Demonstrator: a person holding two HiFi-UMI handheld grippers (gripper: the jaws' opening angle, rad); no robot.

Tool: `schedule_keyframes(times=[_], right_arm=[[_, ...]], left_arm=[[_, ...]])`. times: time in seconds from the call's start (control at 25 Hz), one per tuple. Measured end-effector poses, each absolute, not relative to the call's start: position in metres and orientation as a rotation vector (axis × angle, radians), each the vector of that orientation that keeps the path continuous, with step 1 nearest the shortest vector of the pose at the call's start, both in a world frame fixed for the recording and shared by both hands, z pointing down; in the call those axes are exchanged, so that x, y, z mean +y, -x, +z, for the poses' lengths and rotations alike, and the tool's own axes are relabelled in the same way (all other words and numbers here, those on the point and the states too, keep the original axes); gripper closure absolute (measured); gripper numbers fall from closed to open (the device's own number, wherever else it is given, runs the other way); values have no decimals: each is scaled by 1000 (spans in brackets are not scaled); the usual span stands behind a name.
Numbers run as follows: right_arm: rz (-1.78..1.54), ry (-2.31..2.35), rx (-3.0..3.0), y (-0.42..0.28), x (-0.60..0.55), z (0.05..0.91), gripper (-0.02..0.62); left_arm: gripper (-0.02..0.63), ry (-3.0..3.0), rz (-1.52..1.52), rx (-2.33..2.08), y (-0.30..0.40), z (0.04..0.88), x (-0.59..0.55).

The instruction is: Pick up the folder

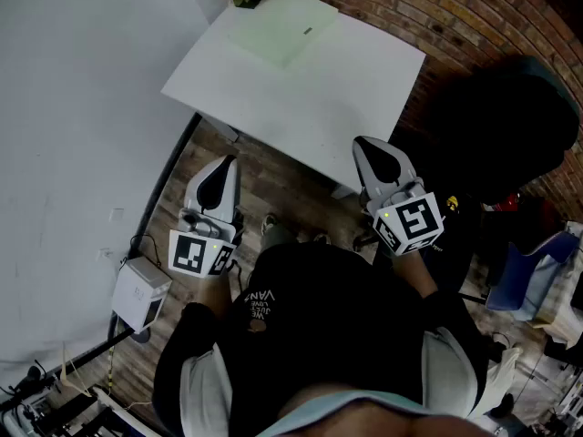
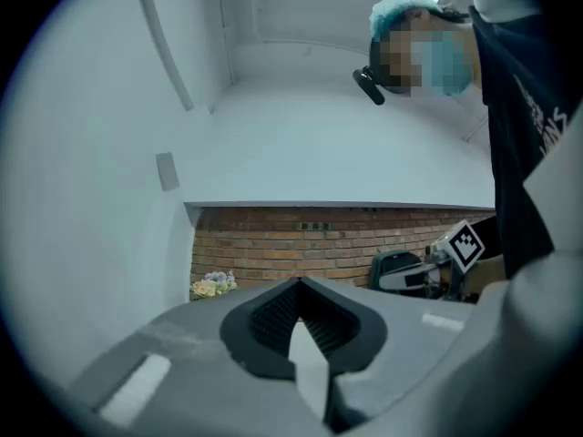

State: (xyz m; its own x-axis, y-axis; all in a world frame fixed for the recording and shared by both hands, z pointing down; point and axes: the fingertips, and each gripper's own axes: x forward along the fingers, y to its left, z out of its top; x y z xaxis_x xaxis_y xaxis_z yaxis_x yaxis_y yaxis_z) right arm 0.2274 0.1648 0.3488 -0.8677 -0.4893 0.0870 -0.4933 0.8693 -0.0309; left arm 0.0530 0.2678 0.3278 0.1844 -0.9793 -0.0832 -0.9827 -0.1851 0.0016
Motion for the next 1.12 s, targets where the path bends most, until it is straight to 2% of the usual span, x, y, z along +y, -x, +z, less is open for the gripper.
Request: schedule_keyframes(times=[0.44,1.12], right_arm=[[176,-769,-2983,-192,143,357,597],[188,-1078,-2880,-61,76,346,597]], left_arm=[[606,2426,202,1955,-20,337,235],[606,2605,143,1763,137,333,150]])
